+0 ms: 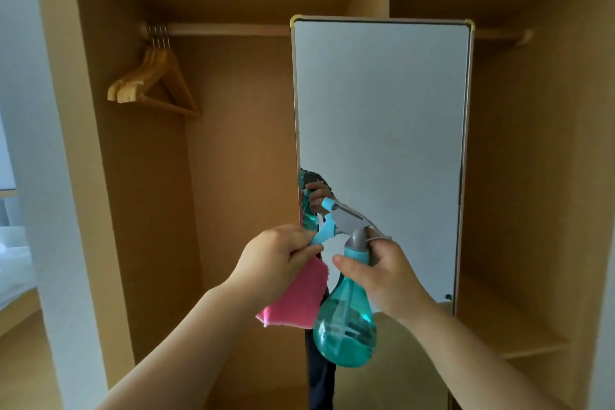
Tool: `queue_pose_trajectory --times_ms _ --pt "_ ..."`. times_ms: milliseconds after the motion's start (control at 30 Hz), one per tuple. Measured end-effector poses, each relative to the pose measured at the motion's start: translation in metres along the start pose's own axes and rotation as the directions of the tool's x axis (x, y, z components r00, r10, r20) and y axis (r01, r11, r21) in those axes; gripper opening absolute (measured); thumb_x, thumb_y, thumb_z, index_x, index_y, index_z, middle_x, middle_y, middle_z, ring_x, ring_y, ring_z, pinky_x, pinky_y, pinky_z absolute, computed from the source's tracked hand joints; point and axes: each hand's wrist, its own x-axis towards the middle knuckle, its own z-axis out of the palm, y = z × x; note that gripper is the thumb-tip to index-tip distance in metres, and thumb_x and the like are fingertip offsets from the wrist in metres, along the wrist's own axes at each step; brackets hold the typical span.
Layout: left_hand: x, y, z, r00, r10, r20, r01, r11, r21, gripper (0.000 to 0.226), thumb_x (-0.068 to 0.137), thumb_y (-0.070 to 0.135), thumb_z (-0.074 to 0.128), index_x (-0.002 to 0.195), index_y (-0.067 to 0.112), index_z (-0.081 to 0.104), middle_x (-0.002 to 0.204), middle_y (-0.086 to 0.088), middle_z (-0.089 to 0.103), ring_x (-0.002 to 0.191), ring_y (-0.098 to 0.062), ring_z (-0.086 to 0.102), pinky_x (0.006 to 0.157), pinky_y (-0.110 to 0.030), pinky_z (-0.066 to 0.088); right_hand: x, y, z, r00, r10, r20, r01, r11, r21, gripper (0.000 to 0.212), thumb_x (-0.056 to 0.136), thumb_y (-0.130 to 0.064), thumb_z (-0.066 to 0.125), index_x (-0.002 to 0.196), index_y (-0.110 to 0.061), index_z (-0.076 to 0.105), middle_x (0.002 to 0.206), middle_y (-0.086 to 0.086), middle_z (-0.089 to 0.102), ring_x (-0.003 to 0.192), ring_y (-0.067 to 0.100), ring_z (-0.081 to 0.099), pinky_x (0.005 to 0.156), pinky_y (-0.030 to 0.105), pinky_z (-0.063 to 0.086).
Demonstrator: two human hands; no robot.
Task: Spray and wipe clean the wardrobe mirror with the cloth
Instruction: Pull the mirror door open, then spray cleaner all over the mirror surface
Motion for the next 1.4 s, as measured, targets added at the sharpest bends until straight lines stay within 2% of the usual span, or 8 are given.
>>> queue_pose_trajectory --times_ms 200,367,600,700,867,1000,1167,1400 --pt "0.004 0.016 0.007 0.999 0.038 0.017 -0.037 0.999 -0.024 0.028 0.095 0.028 0.057 0.085 0.006 0.071 0.077 -0.003 0.059 0.071 -0.016 0.052 0.068 -0.036 0.047 0.000 -0.008 -0.006 0.998 0.058 -0.010 -0.057 0.993 0.107 0.023 0.077 -0.020 0.069 0.090 0.000 0.064 0.077 0.014 0.061 0.075 0.019 0.062 0.067 0.028 0.050" --pt "0.021 0.034 0.011 0.998 0.038 0.052 -0.039 0.999 0.015 0.027 0.095 0.027 0.057 0.096 0.006 0.073 0.091 -0.006 0.064 0.084 -0.019 0.058 0.078 -0.037 0.047 0.001 -0.016 -0.030 0.986 0.106 0.132 -0.133 0.968 0.213 0.042 0.084 -0.010 0.063 0.125 -0.016 0.065 0.126 0.005 0.066 0.122 0.017 0.058 0.104 0.033 0.044" --pt "0.059 0.049 0.016 0.982 -0.143 0.120 0.140 0.990 0.034 0.053 0.074 0.058 0.067 0.122 0.036 0.062 0.091 0.024 0.052 0.080 0.005 0.053 0.059 -0.010 0.042 0.015 -0.036 -0.085 0.999 0.049 0.002 -0.048 0.990 0.134 0.026 0.086 -0.003 0.062 0.109 -0.012 0.072 0.111 0.013 0.070 0.108 0.023 0.066 0.086 0.021 0.053" --pt "0.069 0.051 0.016 0.956 -0.184 0.227 0.164 0.981 0.107 0.065 0.069 0.047 0.079 0.128 0.034 0.055 0.096 0.027 0.045 0.083 0.002 0.050 0.064 -0.012 0.045 0.019 -0.040 -0.107 0.997 0.079 -0.019 -0.076 0.989 0.130 0.025 0.088 0.002 0.061 0.108 -0.008 0.070 0.109 0.016 0.070 0.104 0.025 0.067 0.077 0.019 0.054" --pt "0.082 0.051 0.010 0.974 -0.189 0.127 0.141 0.939 0.314 0.018 0.080 0.014 0.064 0.097 0.017 0.069 0.089 0.008 0.061 0.076 0.001 0.053 0.059 -0.008 0.038 0.033 -0.051 -0.119 0.997 0.070 -0.029 -0.068 0.994 0.080 0.028 0.083 0.007 0.063 0.104 -0.012 0.070 0.097 0.010 0.072 0.092 0.016 0.069 0.071 0.013 0.053" --pt "0.090 0.044 -0.008 0.967 -0.254 -0.012 0.243 0.908 0.340 0.008 0.086 0.012 0.061 0.086 0.014 0.068 0.086 0.004 0.060 0.077 -0.009 0.055 0.063 -0.014 0.041 0.067 -0.065 -0.116 0.996 0.060 -0.060 -0.060 0.998 0.011 0.028 0.076 0.008 0.061 0.090 -0.015 0.070 0.084 0.001 0.069 0.081 0.012 0.066 0.074 0.022 0.054" --pt "0.097 0.039 -0.037 0.957 -0.270 -0.108 0.291 0.891 0.348 0.005 0.090 0.020 0.060 0.087 0.020 0.063 0.077 0.012 0.058 0.071 -0.006 0.054 0.057 -0.014 0.035 0.116 -0.089 -0.109 0.991 0.042 -0.131 -0.051 0.997 -0.064 0.028 0.071 -0.003 0.059 0.096 0.008 0.060 0.113 0.035 0.059 0.108 0.050 0.057 0.094 0.063 0.046" --pt "0.086 0.034 -0.067 0.933 -0.302 -0.197 0.353 0.878 0.323 0.009 0.089 0.020 0.060 0.097 0.024 0.062 0.088 0.006 0.064 0.082 -0.016 0.060 0.073 -0.036 0.052 0.140 -0.102 -0.103 0.975 -0.021 -0.221 -0.012 0.989 -0.145 0.018 0.070 -0.001 0.056 0.086 0.005 0.061 0.087 0.032 0.061 0.078 0.047 0.058 0.075 0.052 0.055"
